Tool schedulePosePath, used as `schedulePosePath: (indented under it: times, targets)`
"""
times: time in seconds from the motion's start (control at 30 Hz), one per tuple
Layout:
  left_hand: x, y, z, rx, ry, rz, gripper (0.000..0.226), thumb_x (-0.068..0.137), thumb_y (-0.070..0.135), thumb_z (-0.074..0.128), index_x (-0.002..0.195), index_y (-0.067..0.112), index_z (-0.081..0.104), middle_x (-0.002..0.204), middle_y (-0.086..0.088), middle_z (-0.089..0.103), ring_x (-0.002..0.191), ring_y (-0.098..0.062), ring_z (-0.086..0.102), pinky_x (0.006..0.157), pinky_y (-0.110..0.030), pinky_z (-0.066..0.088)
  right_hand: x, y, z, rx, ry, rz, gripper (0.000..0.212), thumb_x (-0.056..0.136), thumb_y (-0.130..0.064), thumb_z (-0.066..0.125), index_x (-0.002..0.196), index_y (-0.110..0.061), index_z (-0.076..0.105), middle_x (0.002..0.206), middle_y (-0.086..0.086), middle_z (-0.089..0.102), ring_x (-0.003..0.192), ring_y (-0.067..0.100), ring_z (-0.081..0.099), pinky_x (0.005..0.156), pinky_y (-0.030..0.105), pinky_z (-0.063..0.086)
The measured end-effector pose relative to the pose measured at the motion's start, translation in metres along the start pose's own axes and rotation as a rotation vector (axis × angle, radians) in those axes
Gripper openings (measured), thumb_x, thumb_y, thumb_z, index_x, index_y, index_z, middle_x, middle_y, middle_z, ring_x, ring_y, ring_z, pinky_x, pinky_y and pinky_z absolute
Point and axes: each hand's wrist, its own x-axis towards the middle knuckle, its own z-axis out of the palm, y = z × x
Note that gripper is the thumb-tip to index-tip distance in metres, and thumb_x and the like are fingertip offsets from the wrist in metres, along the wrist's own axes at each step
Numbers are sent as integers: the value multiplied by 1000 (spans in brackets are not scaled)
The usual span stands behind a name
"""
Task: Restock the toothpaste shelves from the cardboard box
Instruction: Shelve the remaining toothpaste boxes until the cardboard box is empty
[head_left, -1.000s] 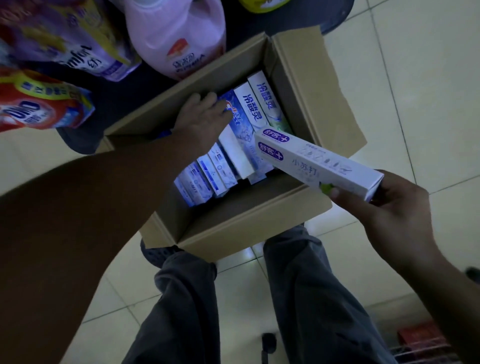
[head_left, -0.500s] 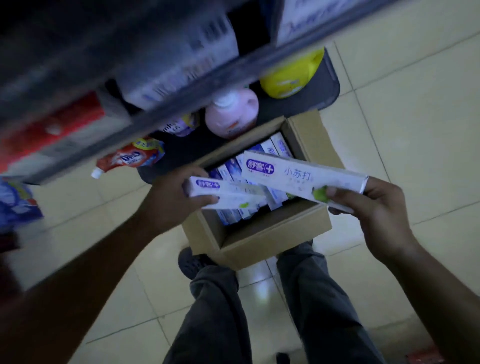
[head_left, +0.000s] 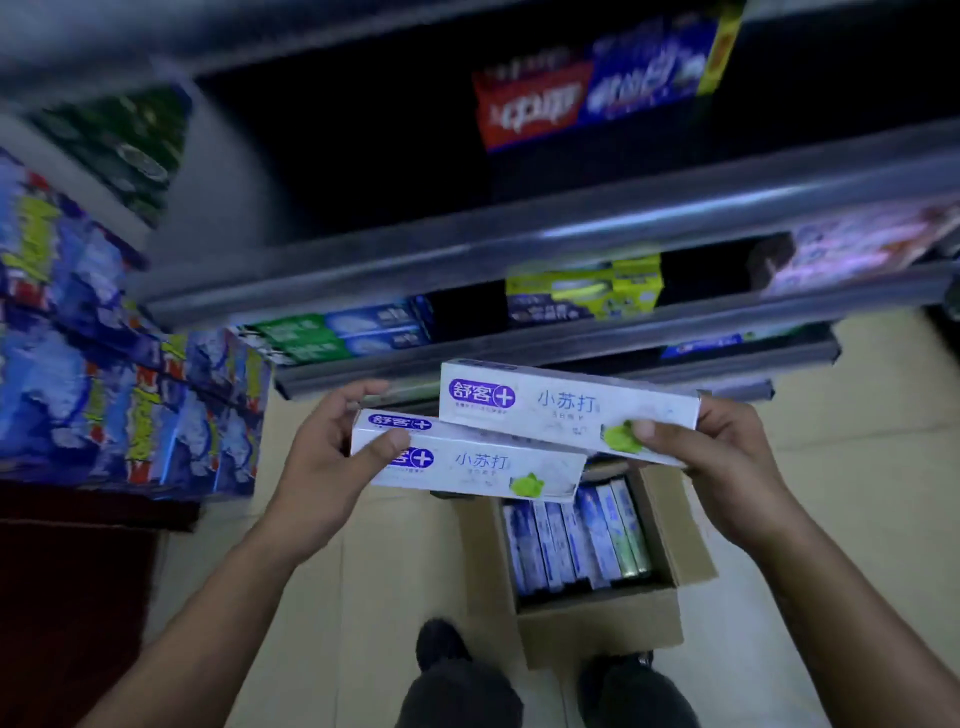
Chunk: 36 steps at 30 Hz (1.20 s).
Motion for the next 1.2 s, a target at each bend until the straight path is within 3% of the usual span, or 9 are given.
schedulePosePath:
  times: [0.13,0.3,0.37,0.57,0.77,0.87,0.97,1.1,1.2]
  targets:
    - [-22,52,-36,-53,136,95,35,78,29,80,110,37,70,99,7,75,84,-15,74,67,-27,60,1,-67,36,-34,-76,-70,24,74,-20,77,95,-10,79,94,10,78,84,23,73,73,30,57]
    - [-38,109,-67,-2,346,252,32,80,-2,71,95,27,71,84,15,72,73,1,67,58,-14,51,3,-135,87,-85,-222,-219,47,75,-44,84,105,-8,77,104,14,77,97,31,74,81,30,58]
    - [-46,134,-80,-16,328,292,32,74,5,70,96,29,72,81,11,72,70,-1,65,57,-17,52,6,-155,107,-100,-267,-265,47,78,-43,82,110,-10,76,108,13,77,101,31,74,82,28,58]
    - [-64,191,-107,-45,135,351,50,62,23,67,110,33,76,109,1,76,88,-23,76,66,-35,61,9,-201,160,-138,-362,-363,48,76,-38,85,116,-13,74,112,13,76,104,28,74,83,25,57]
    - [-63,217,-128,-77,154,388,50,68,15,66,113,35,76,109,0,78,78,-25,77,60,-28,57,13,-226,200,-110,-177,-511,43,70,-13,82,107,-3,61,102,9,78,92,25,76,73,24,60]
    - [-58,234,-137,-90,205,403,60,62,25,71,121,33,73,110,4,76,73,-23,75,60,-28,56,17,-239,216,-275,-47,-629,36,74,-18,86,106,-21,70,102,-4,77,90,10,72,73,22,58]
    - [-50,251,-141,-87,217,441,62,66,18,70,125,37,70,107,1,76,72,-22,74,59,-30,56,30,-251,223,-493,137,-741,38,75,-28,87,107,-40,69,101,-12,63,87,-1,61,70,14,51]
    - [-39,269,-141,-106,200,437,70,69,10,73,133,31,58,123,9,72,92,-28,76,66,-34,60,49,-263,234,-575,200,-801,43,76,-35,86,111,-42,63,99,-20,60,92,-8,57,69,4,45]
    - [-30,275,-140,-96,204,401,72,68,14,76,134,29,53,126,6,70,100,-30,74,71,-42,63,64,-265,238,-620,232,-766,46,77,-41,84,118,-37,62,101,-19,62,93,0,60,75,17,49]
